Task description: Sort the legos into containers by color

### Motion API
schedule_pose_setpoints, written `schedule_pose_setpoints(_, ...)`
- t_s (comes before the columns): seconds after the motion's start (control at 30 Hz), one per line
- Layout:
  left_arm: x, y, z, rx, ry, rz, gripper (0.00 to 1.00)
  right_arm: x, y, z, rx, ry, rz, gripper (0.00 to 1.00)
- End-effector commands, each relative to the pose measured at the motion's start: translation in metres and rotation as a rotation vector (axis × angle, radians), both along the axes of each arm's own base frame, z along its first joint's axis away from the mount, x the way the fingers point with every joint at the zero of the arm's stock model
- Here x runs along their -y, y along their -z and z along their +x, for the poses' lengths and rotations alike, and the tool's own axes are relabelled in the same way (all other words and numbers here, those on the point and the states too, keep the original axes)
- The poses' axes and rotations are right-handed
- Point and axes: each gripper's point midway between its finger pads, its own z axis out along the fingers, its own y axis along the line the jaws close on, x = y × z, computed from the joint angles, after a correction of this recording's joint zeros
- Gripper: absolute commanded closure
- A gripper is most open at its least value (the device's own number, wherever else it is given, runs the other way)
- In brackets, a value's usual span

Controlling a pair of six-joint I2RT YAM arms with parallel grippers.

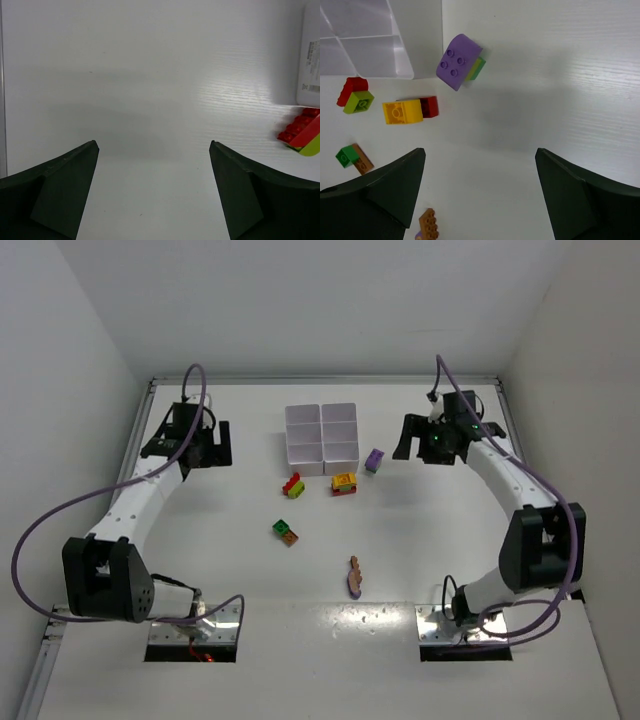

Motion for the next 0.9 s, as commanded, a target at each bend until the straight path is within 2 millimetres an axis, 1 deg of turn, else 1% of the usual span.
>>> schedule_pose_setpoints(0.0, -0.019, -0.001, 0.003, 0.013, -0.094, 0.056, 0.00, -0.013, -0.004, 0.016, 0.000, 0.067, 0.016, 0.09)
schedule_pose_setpoints(0.03, -0.022, -0.002, 0.006, 0.014, -0.107, 0.068, 0.00, -0.019, -0.004, 0.018, 0.001, 0.071, 0.007, 0.10)
schedule_pose_setpoints(0.07, -0.028, 0.001, 0.006, 0.009, -0.142, 0.070, 0.00, -0.023, 0.005, 0.018, -0.028, 0.088, 0.011, 0.12)
schedule_pose_setpoints(0.1, -0.035, -0.001, 0.005, 0.012, -0.171, 0.100, 0.00, -0.028, 0.003, 0.020, -0.028, 0.088, 0.019, 0.14)
schedule_pose_setpoints(0.13, -0.035, -0.001, 0.005, 0.014, -0.178, 0.093, 0.00, -0.034, 0.001, 0.023, -0.025, 0.090, 0.017, 0.15)
schedule_pose_setpoints(0.17, -0.040, -0.001, 0.005, 0.014, -0.193, 0.100, 0.00, -0.033, 0.006, 0.023, -0.037, 0.106, 0.014, 0.16)
schedule_pose_setpoints(0.2, -0.040, -0.001, 0.005, 0.014, -0.193, 0.100, 0.00, -0.040, 0.008, 0.025, -0.050, 0.111, 0.026, 0.20)
schedule_pose_setpoints(0.23, -0.040, -0.001, 0.005, 0.014, -0.193, 0.100, 0.00, -0.046, 0.006, 0.028, -0.044, 0.099, 0.027, 0.21)
schedule_pose_setpoints(0.27, -0.040, -0.001, 0.005, 0.014, -0.193, 0.100, 0.00, -0.046, 0.007, 0.034, -0.038, 0.113, 0.026, 0.23)
schedule_pose_setpoints(0.3, -0.045, -0.001, 0.004, 0.014, -0.210, 0.107, 0.00, -0.051, 0.009, 0.036, -0.046, 0.111, 0.030, 0.24)
schedule_pose_setpoints(0.33, -0.045, -0.001, 0.004, 0.014, -0.210, 0.107, 0.00, -0.051, 0.014, 0.043, -0.053, 0.117, 0.021, 0.26)
schedule_pose_setpoints(0.37, -0.045, -0.001, 0.004, 0.014, -0.210, 0.107, 0.00, -0.057, 0.016, 0.045, -0.056, 0.105, 0.020, 0.28)
schedule_pose_setpoints(0.4, -0.048, -0.001, 0.004, 0.014, -0.219, 0.107, 0.00, -0.056, 0.018, 0.049, -0.060, 0.120, 0.015, 0.29)
schedule_pose_setpoints(0.43, -0.050, -0.002, 0.004, 0.015, -0.226, 0.113, 0.00, -0.062, 0.016, 0.055, -0.051, 0.111, 0.017, 0.29)
schedule_pose_setpoints(0.47, -0.050, -0.002, 0.004, 0.015, -0.226, 0.113, 0.00, -0.065, 0.026, 0.056, -0.080, 0.120, 0.009, 0.32)
schedule_pose_setpoints(0.5, -0.050, -0.002, 0.004, 0.017, -0.232, 0.107, 0.00, -0.063, 0.029, 0.059, -0.082, 0.141, -0.003, 0.37)
schedule_pose_setpoints(0.53, -0.051, -0.002, 0.003, 0.017, -0.240, 0.114, 0.00, -0.067, 0.029, 0.062, -0.076, 0.136, -0.010, 0.37)
schedule_pose_setpoints(0.57, -0.055, -0.002, 0.003, 0.017, -0.249, 0.115, 0.00, -0.070, 0.034, 0.061, -0.086, 0.139, -0.017, 0.37)
schedule_pose_setpoints(0.6, -0.055, -0.002, 0.003, 0.017, -0.249, 0.115, 0.00, -0.067, 0.041, 0.063, -0.099, 0.151, -0.038, 0.39)
schedule_pose_setpoints(0.63, -0.055, -0.006, 0.005, 0.026, -0.250, 0.113, 0.00, -0.069, 0.041, 0.066, -0.100, 0.158, -0.033, 0.40)
schedule_pose_setpoints(0.67, -0.055, -0.006, 0.005, 0.026, -0.250, 0.113, 0.00, -0.070, 0.046, 0.066, -0.105, 0.159, -0.048, 0.40)
schedule_pose_setpoints(0.7, -0.058, -0.006, 0.005, 0.028, -0.265, 0.107, 0.00, -0.069, 0.046, 0.067, -0.108, 0.165, -0.059, 0.41)
schedule_pose_setpoints(0.77, -0.058, -0.006, 0.005, 0.028, -0.265, 0.107, 0.00, -0.072, 0.049, 0.069, -0.109, 0.162, -0.068, 0.41)
schedule_pose_setpoints(0.8, -0.061, -0.006, 0.004, 0.027, -0.274, 0.107, 0.00, -0.073, 0.051, 0.072, -0.113, 0.170, -0.062, 0.41)
schedule_pose_setpoints(0.83, -0.061, -0.002, 0.005, 0.017, -0.274, 0.109, 0.00, -0.077, 0.048, 0.074, -0.101, 0.167, -0.065, 0.41)
schedule_pose_setpoints(0.87, -0.061, -0.002, 0.005, 0.017, -0.274, 0.109, 0.00, -0.076, 0.050, 0.077, -0.100, 0.173, -0.074, 0.41)
